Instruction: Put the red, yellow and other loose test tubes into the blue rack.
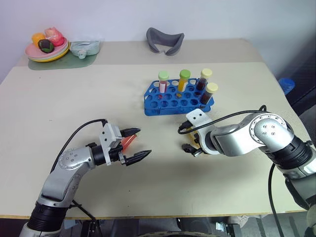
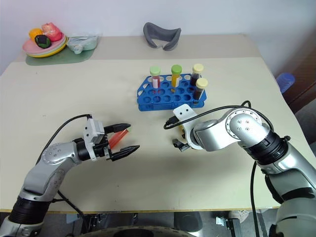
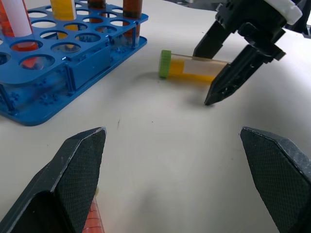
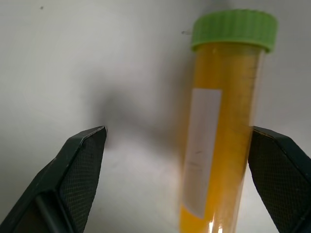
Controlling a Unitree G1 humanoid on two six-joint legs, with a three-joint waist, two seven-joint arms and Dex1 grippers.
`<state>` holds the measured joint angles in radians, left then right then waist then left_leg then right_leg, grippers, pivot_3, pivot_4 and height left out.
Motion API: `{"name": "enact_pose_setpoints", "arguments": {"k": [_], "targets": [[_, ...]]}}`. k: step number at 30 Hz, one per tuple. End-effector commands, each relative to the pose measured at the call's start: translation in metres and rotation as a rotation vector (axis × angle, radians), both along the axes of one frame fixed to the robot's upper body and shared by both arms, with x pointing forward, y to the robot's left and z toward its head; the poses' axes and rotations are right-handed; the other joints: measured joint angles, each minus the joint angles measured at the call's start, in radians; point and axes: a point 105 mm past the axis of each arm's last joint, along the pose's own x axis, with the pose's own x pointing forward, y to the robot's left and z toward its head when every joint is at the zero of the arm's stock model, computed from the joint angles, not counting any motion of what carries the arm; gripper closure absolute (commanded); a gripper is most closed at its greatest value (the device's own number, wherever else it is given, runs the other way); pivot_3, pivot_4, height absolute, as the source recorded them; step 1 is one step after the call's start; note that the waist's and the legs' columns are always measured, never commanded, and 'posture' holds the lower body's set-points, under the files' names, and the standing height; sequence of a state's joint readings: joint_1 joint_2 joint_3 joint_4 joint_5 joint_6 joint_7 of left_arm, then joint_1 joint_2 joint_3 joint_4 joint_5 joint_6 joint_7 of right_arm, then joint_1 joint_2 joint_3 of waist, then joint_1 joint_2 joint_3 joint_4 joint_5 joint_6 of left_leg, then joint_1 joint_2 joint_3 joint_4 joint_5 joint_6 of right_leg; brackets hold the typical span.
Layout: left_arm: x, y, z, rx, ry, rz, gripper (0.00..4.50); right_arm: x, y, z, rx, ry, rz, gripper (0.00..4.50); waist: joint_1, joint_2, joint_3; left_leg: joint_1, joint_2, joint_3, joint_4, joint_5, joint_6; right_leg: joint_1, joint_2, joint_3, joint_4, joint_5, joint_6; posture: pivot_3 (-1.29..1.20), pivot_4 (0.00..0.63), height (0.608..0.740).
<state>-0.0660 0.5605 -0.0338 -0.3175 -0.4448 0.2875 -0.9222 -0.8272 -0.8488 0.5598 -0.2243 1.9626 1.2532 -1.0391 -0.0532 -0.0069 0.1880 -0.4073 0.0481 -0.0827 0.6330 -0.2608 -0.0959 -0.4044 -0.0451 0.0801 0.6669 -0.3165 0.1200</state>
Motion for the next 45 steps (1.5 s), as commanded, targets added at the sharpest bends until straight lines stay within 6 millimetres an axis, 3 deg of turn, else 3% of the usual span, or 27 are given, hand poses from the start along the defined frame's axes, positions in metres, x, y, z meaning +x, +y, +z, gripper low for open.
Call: {"name": "enact_pose_setpoints", "arguments": {"k": [1, 5, 8, 13, 17, 20, 24, 27, 29, 35, 45], "targets": [[-0.003, -0.008, 0.008, -0.011, -0.040, -0.035, 0.00, 0.009, -0.009, 0.006, -0.023, -0.027, -0.066, 0.07, 0.002, 0.000, 0.000, 0.000, 0.000, 0.000, 0.000, 0.000, 0.000, 0.000, 0.000, 0.000, 0.000, 0.000, 0.000, 0.00, 0.150, 0.740], [-0.002, -0.011, 0.010, -0.015, -0.044, -0.045, 0.00, 0.012, -0.015, 0.005, -0.050, -0.030, -0.101, 0.07, 0.007, 0.000, 0.000, 0.000, 0.000, 0.000, 0.000, 0.000, 0.000, 0.000, 0.000, 0.000, 0.000, 0.000, 0.000, 0.00, 0.150, 0.740], [-0.002, -0.012, 0.010, -0.016, -0.046, -0.049, 0.00, 0.013, -0.017, 0.005, -0.056, -0.030, -0.114, 1.28, 0.009, 0.000, 0.000, 0.000, 0.000, 0.000, 0.000, 0.000, 0.000, 0.000, 0.000, 0.000, 0.000, 0.000, 0.000, 0.00, 0.150, 0.740], [-0.003, -0.012, 0.010, -0.016, -0.048, -0.051, 0.00, 0.015, -0.018, 0.006, -0.054, -0.035, -0.120, 3.67, 0.010, 0.000, 0.000, 0.000, 0.000, 0.000, 0.000, 0.000, 0.000, 0.000, 0.000, 0.000, 0.000, 0.000, 0.000, 0.00, 0.150, 0.740], [-0.004, -0.012, 0.010, -0.017, -0.049, -0.048, 0.00, 0.017, -0.012, 0.016, -0.014, -0.068, -0.113, 3.71, 0.010, 0.000, 0.000, 0.000, 0.000, 0.000, 0.000, 0.000, 0.000, 0.000, 0.000, 0.000, -0.001, 0.000, 0.000, 0.00, 0.150, 0.740], [-0.003, -0.009, 0.010, -0.010, -0.053, -0.036, 0.00, 0.018, 0.000, 0.037, 0.073, -0.138, -0.074, 3.71, 0.009, 0.000, 0.000, 0.000, 0.000, 0.000, 0.000, 0.000, 0.000, 0.000, 0.000, 0.000, -0.001, 0.000, 0.000, 0.00, 0.150, 0.740], [-0.002, -0.002, 0.010, -0.007, -0.061, -0.010, 0.00, 0.025, 0.025, 0.092, 0.435, -0.403, -0.014, 3.71, 0.008, 0.000, 0.000, -0.001, 0.000, 0.000, -0.001, 0.000, 0.000, -0.002, 0.000, 0.000, 0.000, 0.000, 0.000, 0.00, 0.150, 0.740], [0.001, 0.002, 0.011, -0.031, -0.072, 0.020, 0.00, 0.036, 0.021, 0.128, 0.596, -0.687, -0.017, 3.71, 0.011, 0.000, 0.000, -0.001, 0.001, -0.001, -0.001, 0.000, 0.000, -0.002, 0.001, -0.001, -0.001, 0.000, 0.000, 0.00, 0.150, 0.740], [0.006, 0.003, 0.015, -0.071, -0.078, 0.045, 0.00, 0.041, 0.020, 0.138, 0.663, -0.836, -0.004, 3.71, 0.013, 0.000, 0.000, -0.001, 0.000, 0.000, -0.001, 0.000, 0.000, -0.001, 0.000, -0.001, -0.002, 0.000, 0.000, 0.00, 0.150, 0.740], [0.022, 0.005, 0.023, -0.170, -0.099, 0.106, 0.00, 0.070, 0.014, 0.120, 0.592, -1.166, -0.076, 3.71, 0.008, 0.000, 0.000, 0.000, 0.000, 0.000, -0.001, 0.000, 0.000, -0.001, 0.000, 0.000, 0.000, 0.000, 0.000, 0.00, 0.150, 0.740], [0.026, 0.002, 0.028, -0.250, -0.092, 0.145, 0.00, 0.081, 0.016, 0.086, 0.651, -1.252, -0.108, 3.71, 0.008, 0.000, 0.000, 0.000, 0.000, 0.001, -0.001, 0.001, -0.001, -0.001, 0.000, 0.000, 0.000, 0.000, 0.000, 0.00, 0.150, 0.740]]}}
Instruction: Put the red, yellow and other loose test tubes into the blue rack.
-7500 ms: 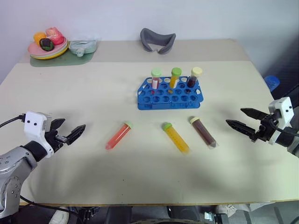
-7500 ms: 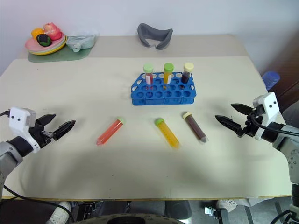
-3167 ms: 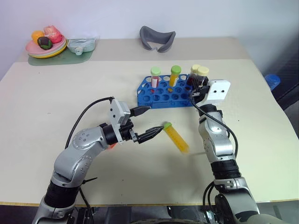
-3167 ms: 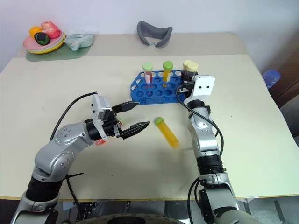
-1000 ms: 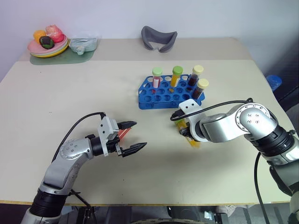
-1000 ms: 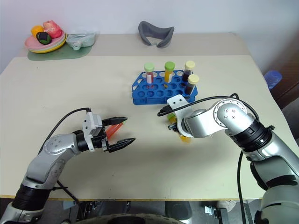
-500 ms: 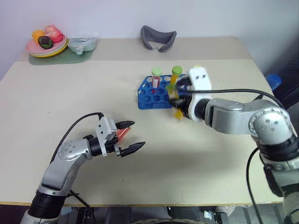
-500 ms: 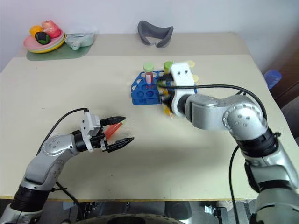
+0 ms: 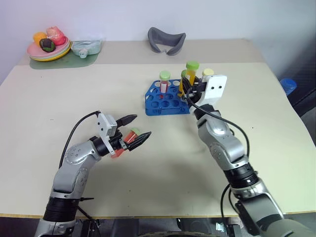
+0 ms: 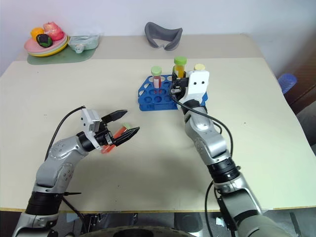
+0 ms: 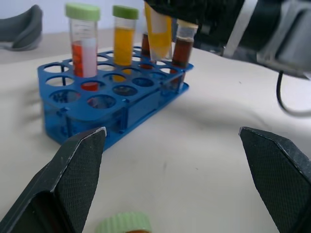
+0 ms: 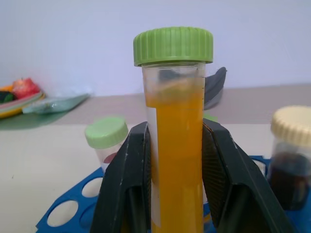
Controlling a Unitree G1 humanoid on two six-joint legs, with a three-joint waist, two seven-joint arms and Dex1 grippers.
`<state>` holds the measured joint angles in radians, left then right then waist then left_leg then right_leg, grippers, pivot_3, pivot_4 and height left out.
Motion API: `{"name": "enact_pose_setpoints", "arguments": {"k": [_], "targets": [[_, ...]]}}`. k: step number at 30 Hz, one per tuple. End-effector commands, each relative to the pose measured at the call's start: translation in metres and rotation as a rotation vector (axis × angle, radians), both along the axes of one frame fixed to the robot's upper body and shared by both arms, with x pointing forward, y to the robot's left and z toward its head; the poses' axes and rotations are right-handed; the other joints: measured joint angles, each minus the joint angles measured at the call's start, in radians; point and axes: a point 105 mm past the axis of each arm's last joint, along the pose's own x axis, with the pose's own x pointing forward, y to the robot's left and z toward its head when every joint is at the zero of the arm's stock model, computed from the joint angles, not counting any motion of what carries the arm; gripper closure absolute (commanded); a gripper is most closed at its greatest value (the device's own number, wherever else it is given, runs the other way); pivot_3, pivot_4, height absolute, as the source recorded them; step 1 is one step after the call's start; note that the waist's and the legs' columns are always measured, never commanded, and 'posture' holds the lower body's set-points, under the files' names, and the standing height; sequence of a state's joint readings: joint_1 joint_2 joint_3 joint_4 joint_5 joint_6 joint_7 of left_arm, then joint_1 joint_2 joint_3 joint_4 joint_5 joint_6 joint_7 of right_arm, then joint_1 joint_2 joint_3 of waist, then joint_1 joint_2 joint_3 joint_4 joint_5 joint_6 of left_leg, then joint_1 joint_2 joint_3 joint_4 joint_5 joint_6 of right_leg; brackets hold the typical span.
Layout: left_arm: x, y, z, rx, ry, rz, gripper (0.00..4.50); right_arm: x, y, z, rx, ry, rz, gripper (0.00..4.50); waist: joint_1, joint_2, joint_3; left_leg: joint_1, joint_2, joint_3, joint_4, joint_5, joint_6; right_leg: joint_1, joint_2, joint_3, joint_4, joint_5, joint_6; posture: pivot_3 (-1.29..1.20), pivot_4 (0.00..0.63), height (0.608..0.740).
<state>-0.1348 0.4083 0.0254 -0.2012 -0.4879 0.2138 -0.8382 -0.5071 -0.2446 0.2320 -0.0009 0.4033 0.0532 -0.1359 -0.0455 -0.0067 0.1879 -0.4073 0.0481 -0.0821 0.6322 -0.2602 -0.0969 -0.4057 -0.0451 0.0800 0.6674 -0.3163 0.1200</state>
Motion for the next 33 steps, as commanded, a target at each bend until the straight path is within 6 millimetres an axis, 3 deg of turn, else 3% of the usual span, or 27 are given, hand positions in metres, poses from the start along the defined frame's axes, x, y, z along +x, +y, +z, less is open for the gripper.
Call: {"name": "enact_pose_setpoints", "arguments": {"k": [1, 10, 29, 33], "targets": [[-0.003, -0.001, 0.014, -0.034, -0.039, 0.010, 0.00, -0.004, -0.007, 0.008, 0.008, -0.086, -0.011, 3.71, 0.000, 0.000, 0.000, 0.000, 0.000, 0.000, 0.000, 0.000, 0.000, 0.000, 0.000, 0.000, 0.000, 0.000, 0.000, 0.00, 0.150, 0.740], [-0.005, -0.008, 0.026, -0.063, -0.034, 0.007, 0.00, 0.000, -0.009, -0.013, -0.006, -0.080, -0.033, 3.71, -0.002, 0.000, 0.000, 0.001, 0.000, 0.000, 0.000, 0.000, 0.000, 0.000, 0.000, 0.000, 0.001, 0.000, 0.000, 0.00, 0.150, 0.740], [-0.007, -0.017, 0.034, -0.059, -0.027, -0.013, 0.00, 0.009, -0.005, -0.023, -0.010, -0.087, -0.034, 3.71, -0.002, 0.000, 0.000, 0.002, 0.000, 0.000, 0.000, 0.001, -0.002, 0.001, 0.000, 0.000, 0.002, 0.000, 0.000, 0.00, 0.150, 0.740], [-0.006, -0.015, 0.034, -0.047, -0.022, -0.001, 0.00, 0.001, -0.003, -0.008, -0.015, -0.142, -0.016, 1.84, -0.002, 0.000, 0.000, 0.002, 0.000, 0.000, 0.000, 0.001, -0.002, 0.001, 0.000, 0.000, 0.002, 0.000, 0.000, 0.00, 0.150, 0.740]]}}
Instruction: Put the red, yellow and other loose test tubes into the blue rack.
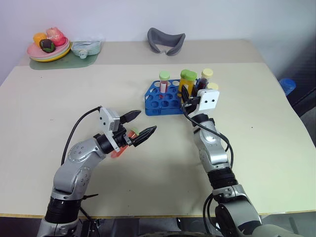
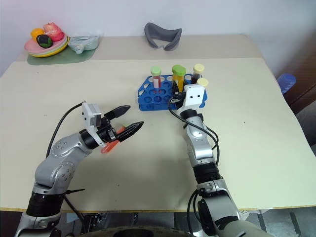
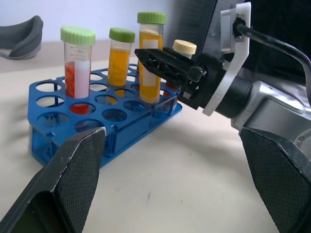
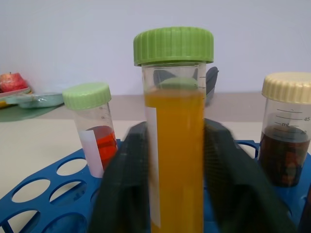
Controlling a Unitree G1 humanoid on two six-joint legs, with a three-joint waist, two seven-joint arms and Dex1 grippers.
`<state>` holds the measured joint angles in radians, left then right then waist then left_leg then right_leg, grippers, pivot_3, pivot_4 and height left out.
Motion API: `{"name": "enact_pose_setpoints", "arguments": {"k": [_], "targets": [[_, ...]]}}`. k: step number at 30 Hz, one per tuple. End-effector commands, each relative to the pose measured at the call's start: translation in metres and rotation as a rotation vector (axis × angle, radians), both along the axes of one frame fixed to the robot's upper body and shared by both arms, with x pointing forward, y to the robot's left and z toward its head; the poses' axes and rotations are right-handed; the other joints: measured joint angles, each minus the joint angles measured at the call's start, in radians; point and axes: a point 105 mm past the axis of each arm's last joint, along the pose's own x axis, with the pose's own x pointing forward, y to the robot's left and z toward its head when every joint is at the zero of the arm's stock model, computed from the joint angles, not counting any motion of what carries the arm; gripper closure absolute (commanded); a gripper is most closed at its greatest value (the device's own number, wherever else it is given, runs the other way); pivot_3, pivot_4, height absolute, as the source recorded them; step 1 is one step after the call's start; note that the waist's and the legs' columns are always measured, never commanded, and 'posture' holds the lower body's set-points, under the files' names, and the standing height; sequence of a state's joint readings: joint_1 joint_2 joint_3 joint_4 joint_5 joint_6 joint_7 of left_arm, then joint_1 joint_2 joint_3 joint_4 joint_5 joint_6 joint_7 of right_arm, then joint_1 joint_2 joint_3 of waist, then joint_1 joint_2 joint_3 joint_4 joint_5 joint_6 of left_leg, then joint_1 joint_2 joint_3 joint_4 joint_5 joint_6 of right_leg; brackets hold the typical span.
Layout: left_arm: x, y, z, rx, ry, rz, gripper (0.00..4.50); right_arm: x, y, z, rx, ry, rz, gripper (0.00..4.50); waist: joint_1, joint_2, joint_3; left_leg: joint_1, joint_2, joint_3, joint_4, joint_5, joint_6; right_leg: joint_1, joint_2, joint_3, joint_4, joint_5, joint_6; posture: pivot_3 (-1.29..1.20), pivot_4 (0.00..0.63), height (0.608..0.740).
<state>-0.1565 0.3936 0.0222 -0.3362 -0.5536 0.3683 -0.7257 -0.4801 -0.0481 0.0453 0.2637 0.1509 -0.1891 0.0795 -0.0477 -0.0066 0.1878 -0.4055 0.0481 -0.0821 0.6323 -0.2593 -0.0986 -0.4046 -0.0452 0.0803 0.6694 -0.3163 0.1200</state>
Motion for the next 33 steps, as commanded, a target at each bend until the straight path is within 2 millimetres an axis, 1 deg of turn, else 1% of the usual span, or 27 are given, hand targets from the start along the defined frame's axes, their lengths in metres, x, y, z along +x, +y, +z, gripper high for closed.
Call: {"name": "enact_pose_setpoints", "arguments": {"k": [1, 3, 8, 10, 11, 14, 15, 17, 18, 20, 21, 22, 23, 25, 27, 29, 33], "targets": [[-0.003, -0.001, 0.014, 0.013, -0.048, -0.006, 0.00, -0.010, 0.003, 0.033, -0.002, -0.124, 0.013, 1.33, 0.000, 0.000, 0.000, 0.000, 0.000, 0.000, 0.000, 0.000, 0.000, 0.000, 0.000, 0.000, 0.000, 0.000, 0.000, 0.00, 0.150, 0.740], [-0.003, 0.001, 0.016, 0.019, -0.047, 0.001, 0.00, -0.016, 0.003, 0.046, -0.014, -0.166, 0.023, 0.38, -0.001, 0.000, 0.000, 0.000, 0.000, 0.000, 0.000, 0.000, 0.000, 0.000, 0.000, 0.000, 0.000, 0.000, 0.000, 0.00, 0.150, 0.740], [0.000, 0.005, 0.018, 0.068, -0.030, 0.032, 0.00, -0.030, 0.002, 0.079, -0.049, -0.245, 0.059, 0.38, 0.001, 0.000, 0.000, 0.000, 0.000, 0.000, 0.000, 0.000, 0.000, 0.000, 0.000, 0.000, 0.000, 0.000, 0.000, 0.00, 0.150, 0.740], [0.005, 0.009, 0.020, 0.109, -0.018, 0.073, 0.00, -0.039, 0.006, 0.089, -0.099, -0.262, 0.129, 0.38, 0.002, 0.000, 0.000, 0.000, 0.000, 0.000, 0.000, 0.000, 0.000, 0.000, 0.000, 0.000, 0.000, 0.000, 0.000, 0.00, 0.150, 0.740], [0.006, 0.010, 0.021, 0.135, -0.008, 0.088, 0.00, -0.043, 0.008, 0.091, -0.132, -0.262, 0.164, 0.38, 0.002, 0.000, 0.000, 0.000, 0.000, 0.000, 0.000, 0.000, 0.000, 0.000, 0.000, 0.000, 0.000, 0.000, 0.000, 0.00, 0.150, 0.740], [0.012, 0.017, 0.025, 0.222, 0.029, 0.142, 0.00, -0.060, 0.009, 0.086, -0.260, -0.225, 0.307, 0.38, 0.002, 0.000, 0.000, 0.000, 0.000, 0.000, 0.000, 0.000, 0.000, 0.000, 0.000, 0.000, 0.000, 0.000, 0.000, 0.00, 0.150, 0.740], [0.015, 0.021, 0.025, 0.259, 0.070, 0.166, 0.00, -0.067, 0.008, 0.081, -0.308, -0.200, 0.361, 0.38, 0.003, 0.000, 0.000, 0.000, 0.000, -0.001, 0.000, 0.000, 0.000, 0.000, 0.000, 0.000, 0.000, 0.000, 0.000, 0.00, 0.150, 0.740], [0.021, 0.029, 0.021, 0.399, 0.157, 0.233, 0.00, -0.080, 0.005, 0.070, -0.416, -0.151, 0.453, 0.38, 0.005, -0.001, 0.000, 0.000, 0.000, -0.001, 0.000, 0.000, 0.000, 0.001, 0.000, 0.000, 0.000, 0.000, 0.000, 0.00, 0.150, 0.740], [0.019, 0.029, 0.022, 0.458, 0.177, 0.233, 0.00, -0.086, 0.004, 0.065, -0.467, -0.131, 0.493, 0.38, 0.003, -0.001, 0.001, -0.001, -0.001, -0.002, 0.000, 0.000, 0.000, 0.001, 0.000, -0.001, -0.001, 0.000, 0.000, 0.00, 0.150, 0.740], [0.014, 0.027, 0.024, 0.546, 0.201, 0.220, 0.00, -0.093, 0.002, 0.059, -0.514, -0.101, 0.538, 0.38, 0.000, -0.001, 0.001, -0.001, -0.001, -0.002, 0.000, 0.000, 0.001, 0.001, 0.000, -0.001, -0.001, 0.000, 0.000, 0.00, 0.150, 0.740], [0.013, 0.028, 0.021, 0.597, 0.257, 0.224, 0.00, -0.097, 0.002, 0.055, -0.525, -0.080, 0.566, 0.38, -0.003, -0.001, 0.001, 0.000, -0.001, -0.002, 0.000, 0.000, 0.001, 0.001, 0.000, -0.001, -0.001, 0.000, 0.000, 0.00, 0.150, 0.740], [0.013, 0.028, 0.021, 0.613, 0.323, 0.235, 0.00, -0.102, 0.003, 0.051, -0.539, -0.059, 0.604, 0.38, -0.001, -0.001, 0.001, 0.000, -0.001, -0.002, 0.000, 0.000, 0.001, 0.001, 0.000, 0.000, -0.001, 0.000, 0.000, 0.00, 0.150, 0.740], [0.010, 0.022, 0.019, 0.654, 0.395, 0.201, 0.00, -0.108, 0.005, 0.046, -0.556, -0.033, 0.656, 0.38, 0.001, -0.001, 0.001, 0.000, -0.001, -0.002, 0.000, 0.000, 0.001, 0.001, 0.000, -0.001, 0.000, 0.000, 0.000, 0.00, 0.150, 0.740], [0.007, 0.021, 0.008, 0.787, 0.514, 0.156, 0.00, -0.118, 0.011, 0.038, -0.597, -0.008, 0.726, 0.38, 0.003, -0.002, 0.001, 0.000, -0.001, -0.002, 0.001, 0.000, 0.001, 0.002, 0.001, -0.001, 0.000, 0.000, 0.000, 0.00, 0.150, 0.740], [0.006, 0.025, 0.002, 0.917, 0.523, 0.173, 0.00, -0.127, 0.017, 0.034, -0.634, 0.005, 0.785, 0.38, -0.004, -0.002, 0.001, 0.000, -0.001, -0.002, 0.002, 0.000, 0.001, 0.002, 0.001, -0.001, 0.000, 0.000, 0.000, 0.00, 0.150, 0.740], [0.008, 0.026, -0.001, 0.965, 0.530, 0.185, 0.00, -0.134, 0.022, 0.033, -0.650, 0.013, 0.830, 0.38, -0.010, -0.002, 0.001, 0.001, -0.001, -0.002, 0.000, 0.000, 0.001, 0.002, 0.001, 0.000, -0.001, 0.000, 0.000, 0.00, 0.150, 0.740], [0.010, 0.020, -0.010, 0.947, 0.598, 0.164, 0.00, -0.140, 0.027, 0.034, -0.652, 0.022, 0.856, 0.38, -0.007, -0.002, 0.001, 0.001, -0.001, -0.002, 0.001, 0.000, 0.001, 0.002, 0.001, 0.000, 0.000, 0.000, 0.000, 0.00, 0.150, 0.740]]}}
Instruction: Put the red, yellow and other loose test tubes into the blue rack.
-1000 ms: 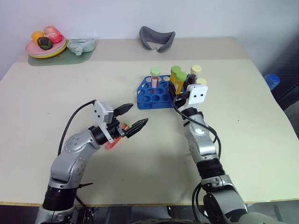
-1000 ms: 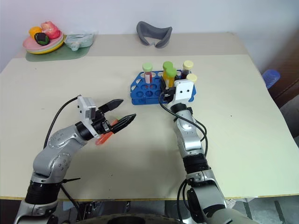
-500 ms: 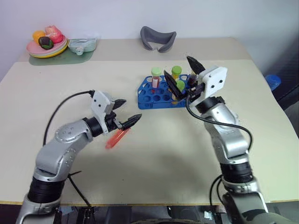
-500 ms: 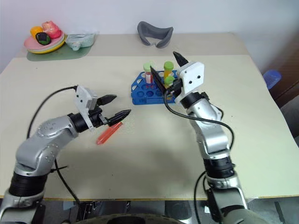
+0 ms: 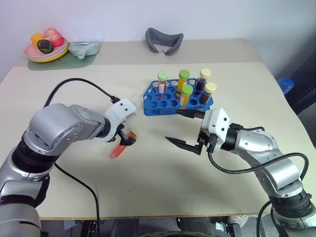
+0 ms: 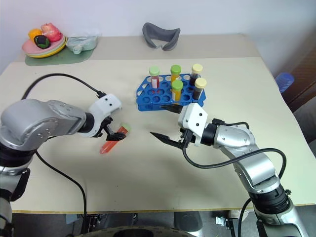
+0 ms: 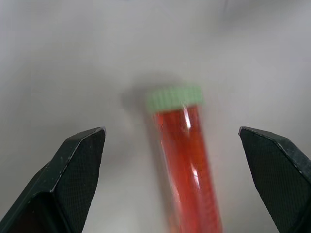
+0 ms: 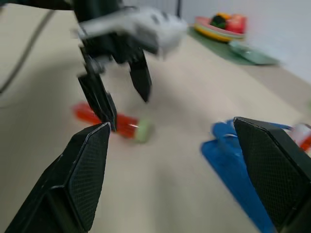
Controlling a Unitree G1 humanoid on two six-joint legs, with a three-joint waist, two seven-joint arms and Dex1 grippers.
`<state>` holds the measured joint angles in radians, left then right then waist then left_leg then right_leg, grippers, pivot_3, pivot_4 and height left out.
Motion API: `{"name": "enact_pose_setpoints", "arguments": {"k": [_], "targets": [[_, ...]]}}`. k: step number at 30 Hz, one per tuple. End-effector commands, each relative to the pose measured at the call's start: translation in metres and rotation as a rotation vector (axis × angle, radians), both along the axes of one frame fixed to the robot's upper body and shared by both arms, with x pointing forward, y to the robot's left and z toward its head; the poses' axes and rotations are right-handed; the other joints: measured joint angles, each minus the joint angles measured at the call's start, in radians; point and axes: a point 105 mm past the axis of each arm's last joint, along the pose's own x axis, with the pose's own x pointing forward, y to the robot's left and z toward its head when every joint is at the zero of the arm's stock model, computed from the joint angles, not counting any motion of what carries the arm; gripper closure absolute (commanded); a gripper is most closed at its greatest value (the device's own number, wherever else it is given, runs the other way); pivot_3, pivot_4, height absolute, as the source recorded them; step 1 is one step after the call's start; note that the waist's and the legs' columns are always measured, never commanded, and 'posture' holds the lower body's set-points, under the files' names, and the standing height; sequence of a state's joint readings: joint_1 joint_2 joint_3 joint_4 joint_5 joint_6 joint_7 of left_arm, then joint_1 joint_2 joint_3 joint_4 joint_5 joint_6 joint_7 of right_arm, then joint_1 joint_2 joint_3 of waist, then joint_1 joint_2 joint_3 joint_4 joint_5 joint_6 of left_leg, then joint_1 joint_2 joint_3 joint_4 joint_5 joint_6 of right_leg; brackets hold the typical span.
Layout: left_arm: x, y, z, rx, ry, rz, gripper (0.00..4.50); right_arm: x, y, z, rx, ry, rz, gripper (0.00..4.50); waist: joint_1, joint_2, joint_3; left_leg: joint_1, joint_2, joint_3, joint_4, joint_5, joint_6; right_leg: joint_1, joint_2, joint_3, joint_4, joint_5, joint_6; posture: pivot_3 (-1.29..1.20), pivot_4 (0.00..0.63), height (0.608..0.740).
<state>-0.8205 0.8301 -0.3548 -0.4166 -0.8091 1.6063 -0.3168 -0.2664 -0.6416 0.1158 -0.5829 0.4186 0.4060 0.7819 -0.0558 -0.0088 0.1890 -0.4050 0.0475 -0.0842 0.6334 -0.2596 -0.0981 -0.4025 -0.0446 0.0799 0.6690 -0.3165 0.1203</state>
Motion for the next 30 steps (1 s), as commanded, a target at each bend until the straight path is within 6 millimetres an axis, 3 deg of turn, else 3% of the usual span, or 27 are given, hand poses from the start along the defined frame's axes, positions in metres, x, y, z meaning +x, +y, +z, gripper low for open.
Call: {"name": "enact_pose_setpoints", "arguments": {"k": [1, 17, 20, 25, 30], "targets": [[0.002, -0.005, -0.001, -0.026, 0.030, 0.016, 0.00, -0.012, 0.009, 0.007, 0.006, -0.019, 0.052, 0.38, 0.005, 0.000, 0.000, 0.000, 0.000, 0.000, 0.001, 0.000, 0.000, 0.000, 0.000, 0.000, 0.000, 0.000, 0.000, 0.00, 0.150, 0.740], [0.005, 0.007, -0.013, 0.091, 0.078, 0.102, 0.00, -0.014, 0.018, 0.007, 0.021, -0.033, 0.043, 0.38, 0.011, 0.000, 0.000, 0.000, 0.000, 0.000, 0.002, 0.000, 0.000, 0.000, 0.000, 0.000, 0.000, 0.000, 0.000, 0.00, 0.150, 0.740], [0.002, 0.006, -0.014, 0.094, 0.084, 0.094, 0.82, -0.014, 0.020, 0.008, 0.026, -0.038, 0.045, 0.33, 0.011, 0.000, 0.000, 0.000, 0.000, 0.000, 0.002, 0.000, 0.000, 0.000, 0.000, 0.000, 0.000, 0.000, 0.000, 0.00, 0.150, 0.740], [0.005, 0.010, -0.014, 0.110, 0.064, 0.130, 3.26, -0.013, 0.021, 0.008, 0.021, -0.045, 0.053, 0.33, 0.011, 0.000, 0.000, 0.000, 0.000, 0.000, 0.002, 0.000, 0.000, 0.000, 0.000, 0.000, 0.000, 0.000, 0.000, 0.00, 0.150, 0.740], [0.015, 0.017, -0.004, 0.111, -0.011, 0.191, 3.26, -0.011, 0.020, 0.009, 0.013, -0.048, 0.053, 0.33, 0.011, 0.000, 0.000, 0.000, 0.000, 0.000, 0.003, 0.000, 0.000, 0.000, 0.000, 0.000, 0.001, 0.000, 0.000, 0.00, 0.150, 0.740]]}}
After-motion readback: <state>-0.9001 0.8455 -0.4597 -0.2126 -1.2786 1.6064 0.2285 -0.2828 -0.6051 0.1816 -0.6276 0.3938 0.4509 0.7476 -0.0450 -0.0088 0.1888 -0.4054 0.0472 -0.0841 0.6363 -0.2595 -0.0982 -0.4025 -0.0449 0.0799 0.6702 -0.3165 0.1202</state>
